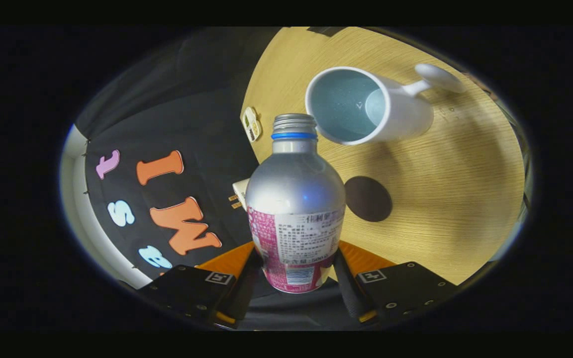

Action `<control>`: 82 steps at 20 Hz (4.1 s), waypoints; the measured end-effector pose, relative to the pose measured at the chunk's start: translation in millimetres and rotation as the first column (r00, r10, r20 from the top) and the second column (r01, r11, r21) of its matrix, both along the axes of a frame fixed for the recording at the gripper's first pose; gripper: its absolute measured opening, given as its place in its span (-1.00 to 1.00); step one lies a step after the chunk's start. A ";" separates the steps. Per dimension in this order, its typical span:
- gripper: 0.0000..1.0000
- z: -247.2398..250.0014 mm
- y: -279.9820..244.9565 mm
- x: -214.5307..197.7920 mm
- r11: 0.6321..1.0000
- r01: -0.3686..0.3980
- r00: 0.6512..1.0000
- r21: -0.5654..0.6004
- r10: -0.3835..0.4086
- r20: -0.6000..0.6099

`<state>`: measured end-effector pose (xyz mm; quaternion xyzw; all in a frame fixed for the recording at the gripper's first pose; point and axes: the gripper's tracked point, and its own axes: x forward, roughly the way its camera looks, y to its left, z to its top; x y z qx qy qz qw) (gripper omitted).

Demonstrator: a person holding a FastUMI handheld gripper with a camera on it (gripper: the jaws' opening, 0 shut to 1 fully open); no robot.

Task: Take the bottle from table, then pour the juice into the cup, finally place the bottle on the coaster

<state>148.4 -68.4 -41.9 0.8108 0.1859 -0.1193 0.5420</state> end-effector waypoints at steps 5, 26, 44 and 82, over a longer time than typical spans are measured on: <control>0.49 -3.7 -5.5 -8.0 1.000 0.014 0.999 0.011 -0.014 -0.030; 0.49 14.3 -5.0 -10.0 0.996 0.022 0.999 0.088 -0.019 -0.038; 0.49 17.3 -1.3 -10.0 0.984 0.039 0.997 0.173 -0.026 -0.075; 0.49 -13.3 -8.8 -6.7 0.990 0.013 0.995 -0.141 -0.027 -0.098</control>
